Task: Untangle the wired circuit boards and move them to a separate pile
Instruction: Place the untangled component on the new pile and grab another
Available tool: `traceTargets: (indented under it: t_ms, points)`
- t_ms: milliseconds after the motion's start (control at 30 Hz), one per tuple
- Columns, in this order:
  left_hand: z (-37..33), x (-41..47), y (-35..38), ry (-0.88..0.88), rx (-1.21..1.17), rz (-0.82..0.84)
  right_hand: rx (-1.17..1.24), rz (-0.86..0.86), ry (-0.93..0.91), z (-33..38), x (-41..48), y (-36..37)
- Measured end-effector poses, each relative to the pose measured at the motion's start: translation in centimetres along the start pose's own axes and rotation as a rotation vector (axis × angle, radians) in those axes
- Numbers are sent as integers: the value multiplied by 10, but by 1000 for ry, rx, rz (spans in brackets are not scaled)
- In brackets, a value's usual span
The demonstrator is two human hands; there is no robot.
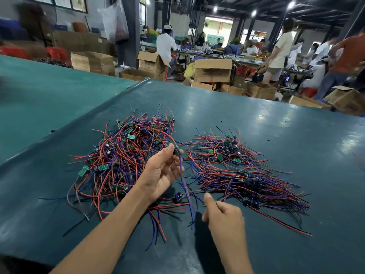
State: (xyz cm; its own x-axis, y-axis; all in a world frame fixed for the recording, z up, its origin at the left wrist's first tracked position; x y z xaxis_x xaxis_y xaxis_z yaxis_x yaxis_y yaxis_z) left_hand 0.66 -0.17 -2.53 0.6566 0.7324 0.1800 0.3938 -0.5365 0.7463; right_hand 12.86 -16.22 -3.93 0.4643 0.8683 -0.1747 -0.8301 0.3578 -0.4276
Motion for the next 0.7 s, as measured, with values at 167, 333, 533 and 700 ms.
traceTargets:
  t_ms: [167,333,533,700]
  points:
    - [-2,1,4,37,-23,18,5,-16,-21,1,-1,0]
    - [-1,3,8,49,-34,85,55,34,-1,-3,1,2]
    - [2,1,8,31,-6,87,471,273,-53,26,11,-23]
    - [7,-1,10,-7,126,165,-176,105,-390,74,15,-44]
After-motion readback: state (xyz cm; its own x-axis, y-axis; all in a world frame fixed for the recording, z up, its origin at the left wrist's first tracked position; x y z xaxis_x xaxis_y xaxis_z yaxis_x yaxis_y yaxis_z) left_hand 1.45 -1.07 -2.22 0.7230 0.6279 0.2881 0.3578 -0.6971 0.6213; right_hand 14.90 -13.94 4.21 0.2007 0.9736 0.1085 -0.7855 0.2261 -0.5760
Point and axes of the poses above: each hand's wrist, its own x-axis towards the middle knuckle, its own y-axis out of the palm, z = x × y, the point moved 5 cm from there along x, towards the middle knuckle, and after that the axes turned 15 degrees about z, right-handed, at the moved point
